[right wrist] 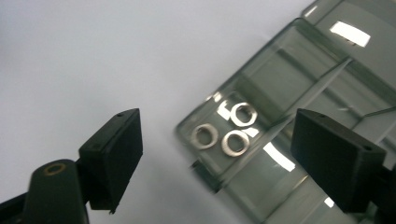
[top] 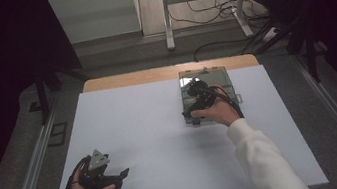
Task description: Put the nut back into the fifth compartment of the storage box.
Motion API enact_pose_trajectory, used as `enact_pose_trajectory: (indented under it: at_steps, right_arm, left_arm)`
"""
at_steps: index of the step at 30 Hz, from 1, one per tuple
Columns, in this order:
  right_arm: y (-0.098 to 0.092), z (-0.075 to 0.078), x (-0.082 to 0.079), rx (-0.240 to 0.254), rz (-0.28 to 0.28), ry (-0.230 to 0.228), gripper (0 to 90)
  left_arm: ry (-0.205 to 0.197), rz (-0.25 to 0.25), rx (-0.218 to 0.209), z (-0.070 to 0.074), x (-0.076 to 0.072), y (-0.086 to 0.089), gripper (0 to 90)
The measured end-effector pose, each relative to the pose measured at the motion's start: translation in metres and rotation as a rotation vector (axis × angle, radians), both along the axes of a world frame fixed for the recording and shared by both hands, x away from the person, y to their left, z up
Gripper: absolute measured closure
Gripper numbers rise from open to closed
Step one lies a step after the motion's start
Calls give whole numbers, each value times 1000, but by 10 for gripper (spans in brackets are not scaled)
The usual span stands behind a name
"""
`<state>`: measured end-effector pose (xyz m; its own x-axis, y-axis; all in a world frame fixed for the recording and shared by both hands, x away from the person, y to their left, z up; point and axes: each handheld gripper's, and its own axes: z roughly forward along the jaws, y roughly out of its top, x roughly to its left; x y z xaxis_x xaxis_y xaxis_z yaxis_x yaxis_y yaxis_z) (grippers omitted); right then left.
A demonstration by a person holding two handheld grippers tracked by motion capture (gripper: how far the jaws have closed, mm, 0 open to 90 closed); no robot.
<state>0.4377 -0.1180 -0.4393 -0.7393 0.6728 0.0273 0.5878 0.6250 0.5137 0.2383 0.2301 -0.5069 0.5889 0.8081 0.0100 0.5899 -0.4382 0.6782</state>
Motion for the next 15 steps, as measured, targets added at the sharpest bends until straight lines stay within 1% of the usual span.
enact_pose_trajectory:
  at_steps: [1,2,4,7,12,15]
  right_arm:
    - [0,0,0,0,0,0,158]
    - [-3,1,-6,2,7,-11,152]
    - [-12,1,-18,21,20,-28,141]
    - [-24,1,-35,49,19,-45,132]
    - [-51,-2,-65,86,18,-75,132]
    - [-70,-4,-84,115,-1,-86,136]
  left_arm:
    - [0,-1,1,0,0,0,110]
    - [0,-1,2,0,0,0,110]
    - [1,-1,3,0,0,-1,110]
    - [-1,-1,4,0,0,-1,110]
    - [-1,-1,3,0,-1,-2,110]
    - [0,-1,5,0,0,-2,110]
